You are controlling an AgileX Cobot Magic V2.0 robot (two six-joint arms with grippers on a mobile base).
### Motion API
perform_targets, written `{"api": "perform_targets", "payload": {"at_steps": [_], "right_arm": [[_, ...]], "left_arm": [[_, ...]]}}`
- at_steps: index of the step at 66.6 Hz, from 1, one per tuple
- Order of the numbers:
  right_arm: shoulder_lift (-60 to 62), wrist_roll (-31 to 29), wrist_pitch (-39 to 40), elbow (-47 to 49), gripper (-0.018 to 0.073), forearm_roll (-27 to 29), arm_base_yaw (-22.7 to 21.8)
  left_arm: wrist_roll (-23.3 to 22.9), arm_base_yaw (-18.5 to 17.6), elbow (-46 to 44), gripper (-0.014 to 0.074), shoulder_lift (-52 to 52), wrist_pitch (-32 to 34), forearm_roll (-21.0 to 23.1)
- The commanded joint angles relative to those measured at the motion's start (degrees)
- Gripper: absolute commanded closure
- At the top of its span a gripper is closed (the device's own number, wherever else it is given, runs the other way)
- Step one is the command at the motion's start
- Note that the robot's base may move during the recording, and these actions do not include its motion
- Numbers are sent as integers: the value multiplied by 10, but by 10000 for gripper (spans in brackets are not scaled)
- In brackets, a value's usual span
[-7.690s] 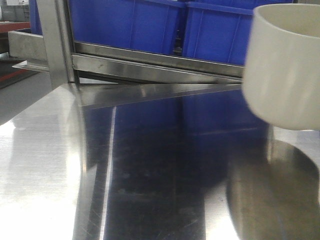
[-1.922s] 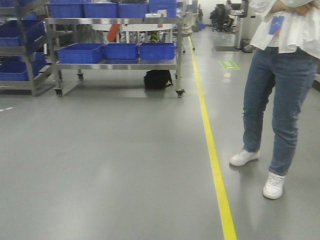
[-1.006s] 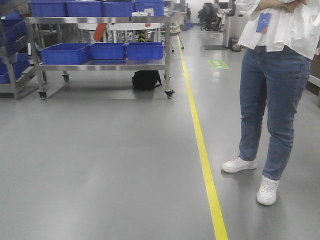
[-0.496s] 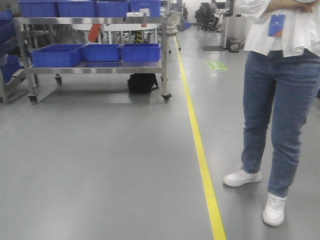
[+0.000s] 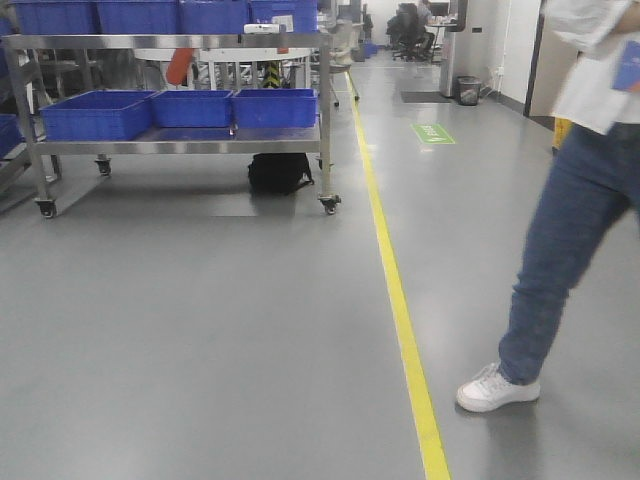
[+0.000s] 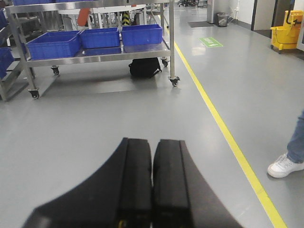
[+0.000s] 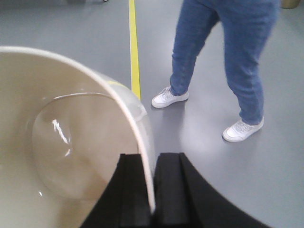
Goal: Move white bin to right shelf second layer
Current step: 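Drive the base away from the table holding the bin in the right gripper, then drive down the aisle toward the window carrying the white bin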
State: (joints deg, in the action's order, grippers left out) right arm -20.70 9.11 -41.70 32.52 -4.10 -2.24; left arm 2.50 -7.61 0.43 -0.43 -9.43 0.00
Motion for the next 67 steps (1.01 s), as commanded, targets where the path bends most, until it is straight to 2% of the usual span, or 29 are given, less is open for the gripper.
{"api": "perform_targets", "payload": {"at_steps": [1,67], "right_arm": [[-3,3,55,18,510,-3,-3],[-3,3,55,18,510,-3,-3]], "left_arm": [[-3,-3,21,512,-8,50,0],[-3,-3,21,512,-8,50,0]]}}
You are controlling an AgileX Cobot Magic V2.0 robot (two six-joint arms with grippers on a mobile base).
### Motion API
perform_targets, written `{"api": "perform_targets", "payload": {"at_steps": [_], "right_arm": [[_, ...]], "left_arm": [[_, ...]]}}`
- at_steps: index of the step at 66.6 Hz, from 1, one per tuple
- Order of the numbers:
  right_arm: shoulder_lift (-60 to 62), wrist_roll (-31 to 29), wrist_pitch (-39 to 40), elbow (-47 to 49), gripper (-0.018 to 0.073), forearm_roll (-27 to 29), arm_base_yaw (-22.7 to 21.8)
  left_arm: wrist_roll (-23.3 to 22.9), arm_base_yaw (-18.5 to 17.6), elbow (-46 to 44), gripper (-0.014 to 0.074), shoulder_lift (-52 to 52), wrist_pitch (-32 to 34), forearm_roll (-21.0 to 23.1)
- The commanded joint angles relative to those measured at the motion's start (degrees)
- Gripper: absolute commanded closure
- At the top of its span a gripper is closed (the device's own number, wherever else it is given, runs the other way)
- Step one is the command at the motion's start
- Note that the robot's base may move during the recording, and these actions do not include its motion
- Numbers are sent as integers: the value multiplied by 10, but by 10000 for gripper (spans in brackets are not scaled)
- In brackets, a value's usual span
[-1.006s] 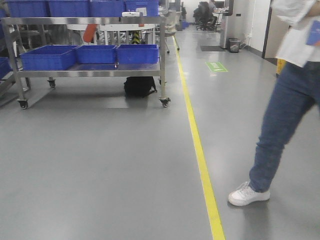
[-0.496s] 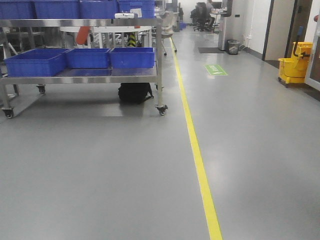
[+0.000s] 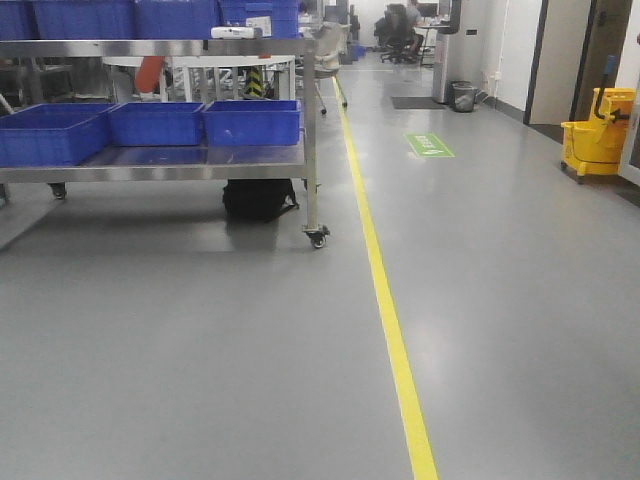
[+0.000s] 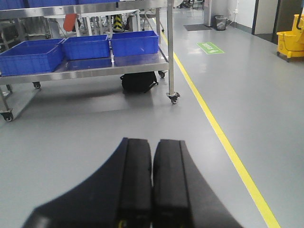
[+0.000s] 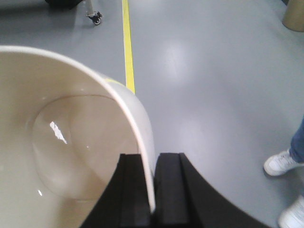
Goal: Move white bin to right shelf second layer
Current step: 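Drive down the aisle toward the window carrying the white bin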
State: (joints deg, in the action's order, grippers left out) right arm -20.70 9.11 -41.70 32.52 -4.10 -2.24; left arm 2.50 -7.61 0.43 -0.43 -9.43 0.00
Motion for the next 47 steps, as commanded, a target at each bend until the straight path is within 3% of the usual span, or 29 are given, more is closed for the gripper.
{"api": "perform_targets", "payload": {"at_steps": [1,47], "right_arm": [[-3,3,55,18,510,-3,-3],[-3,3,55,18,510,-3,-3]], "left_arm": [[-3,-3,21,512,-8,50,0],[-3,-3,21,512,-8,50,0]]}}
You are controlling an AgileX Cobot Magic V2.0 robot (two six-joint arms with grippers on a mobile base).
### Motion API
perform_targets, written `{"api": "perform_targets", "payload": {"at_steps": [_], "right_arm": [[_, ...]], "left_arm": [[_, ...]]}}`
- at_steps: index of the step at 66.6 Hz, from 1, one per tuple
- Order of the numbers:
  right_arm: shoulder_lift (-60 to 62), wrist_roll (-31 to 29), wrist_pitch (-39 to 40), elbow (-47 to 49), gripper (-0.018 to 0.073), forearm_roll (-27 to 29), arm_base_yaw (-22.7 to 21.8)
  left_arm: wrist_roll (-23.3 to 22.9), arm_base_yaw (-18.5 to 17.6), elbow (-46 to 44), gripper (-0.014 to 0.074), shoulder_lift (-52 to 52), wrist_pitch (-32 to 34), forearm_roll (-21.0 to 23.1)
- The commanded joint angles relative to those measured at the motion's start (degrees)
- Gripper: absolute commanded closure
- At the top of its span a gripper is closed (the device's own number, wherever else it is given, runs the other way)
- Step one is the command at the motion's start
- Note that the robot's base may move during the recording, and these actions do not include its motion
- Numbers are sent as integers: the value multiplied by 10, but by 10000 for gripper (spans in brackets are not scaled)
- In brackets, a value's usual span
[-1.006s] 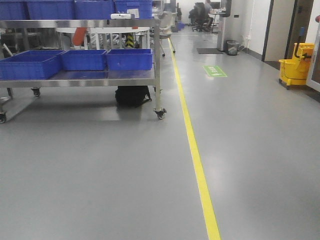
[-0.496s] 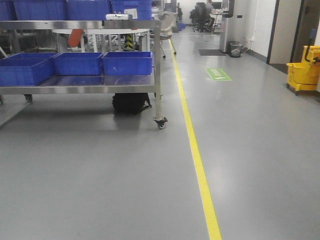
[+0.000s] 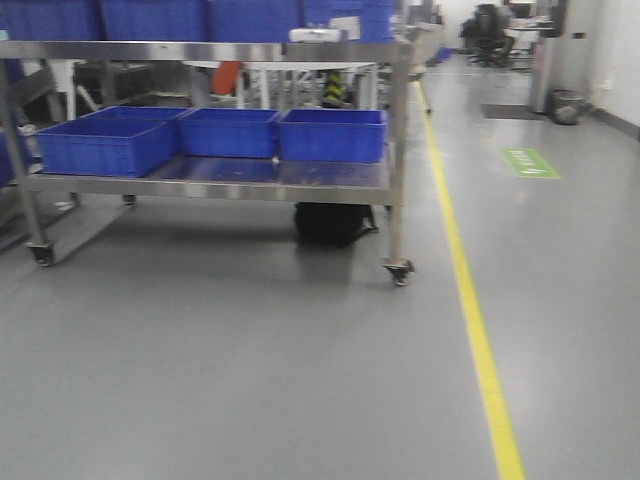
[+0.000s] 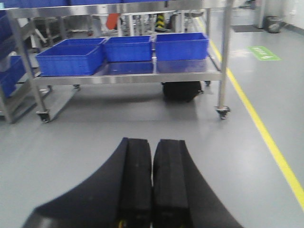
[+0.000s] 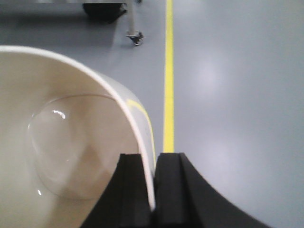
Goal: Move white bin to right shelf second layer
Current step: 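Drive down the aisle toward the window carrying the white bin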
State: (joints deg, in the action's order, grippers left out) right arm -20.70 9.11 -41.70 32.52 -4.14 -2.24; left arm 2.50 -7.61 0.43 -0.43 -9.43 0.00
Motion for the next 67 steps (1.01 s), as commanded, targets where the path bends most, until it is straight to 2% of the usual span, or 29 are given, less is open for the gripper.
{"api": "perform_targets", "payload": {"at_steps": [1,67], "right_arm": [[-3,3,55,18,510,-3,-3],[-3,3,55,18,510,-3,-3]], "left_arm": [[-3,-3,21,512,-8,50,0],[-3,-3,21,512,-8,50,0]]}}
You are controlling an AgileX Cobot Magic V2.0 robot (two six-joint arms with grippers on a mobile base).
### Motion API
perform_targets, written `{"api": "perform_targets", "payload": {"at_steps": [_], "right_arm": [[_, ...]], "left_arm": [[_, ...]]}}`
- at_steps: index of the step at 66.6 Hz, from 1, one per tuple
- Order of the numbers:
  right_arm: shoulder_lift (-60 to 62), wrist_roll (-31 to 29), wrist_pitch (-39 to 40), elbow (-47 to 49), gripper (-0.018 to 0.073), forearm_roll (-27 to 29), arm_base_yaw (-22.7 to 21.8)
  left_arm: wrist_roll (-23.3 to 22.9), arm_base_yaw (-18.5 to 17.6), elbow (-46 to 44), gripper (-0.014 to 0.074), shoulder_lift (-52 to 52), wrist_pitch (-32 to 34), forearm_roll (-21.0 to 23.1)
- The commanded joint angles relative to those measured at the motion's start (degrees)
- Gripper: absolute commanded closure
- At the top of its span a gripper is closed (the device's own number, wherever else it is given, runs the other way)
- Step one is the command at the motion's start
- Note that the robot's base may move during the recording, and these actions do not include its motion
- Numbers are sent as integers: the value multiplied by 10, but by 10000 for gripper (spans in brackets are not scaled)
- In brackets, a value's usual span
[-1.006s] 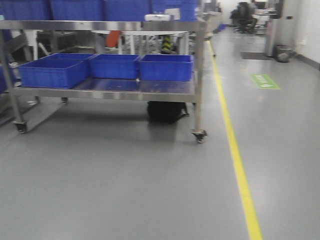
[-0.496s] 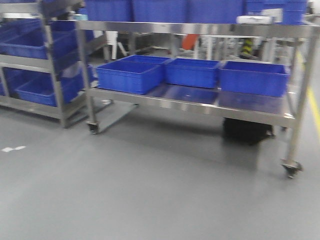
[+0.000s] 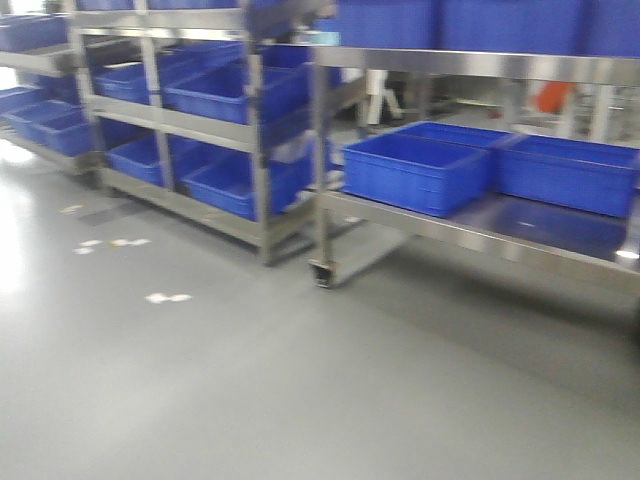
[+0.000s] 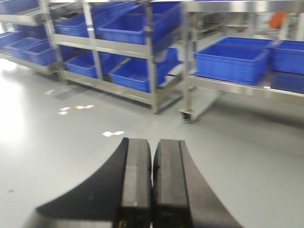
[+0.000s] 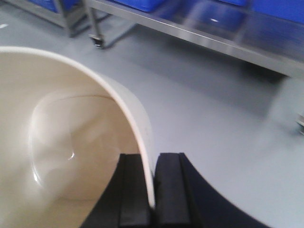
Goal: Move white bin to right shelf second layer
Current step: 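Drive down the aisle toward the window carrying the white bin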
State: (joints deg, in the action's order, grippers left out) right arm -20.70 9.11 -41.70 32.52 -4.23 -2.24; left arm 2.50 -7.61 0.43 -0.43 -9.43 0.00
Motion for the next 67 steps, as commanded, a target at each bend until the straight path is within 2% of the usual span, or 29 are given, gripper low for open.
{"api": "perform_targets", "payload": {"at_steps": [1,67], "right_arm": [[-3,3,55,18,510,-2,-3],[-3,3,55,18,510,-2,-3]], "left_arm": [[-3,-3,21,512,-8,50,0],[-3,-3,21,512,-8,50,0]]}}
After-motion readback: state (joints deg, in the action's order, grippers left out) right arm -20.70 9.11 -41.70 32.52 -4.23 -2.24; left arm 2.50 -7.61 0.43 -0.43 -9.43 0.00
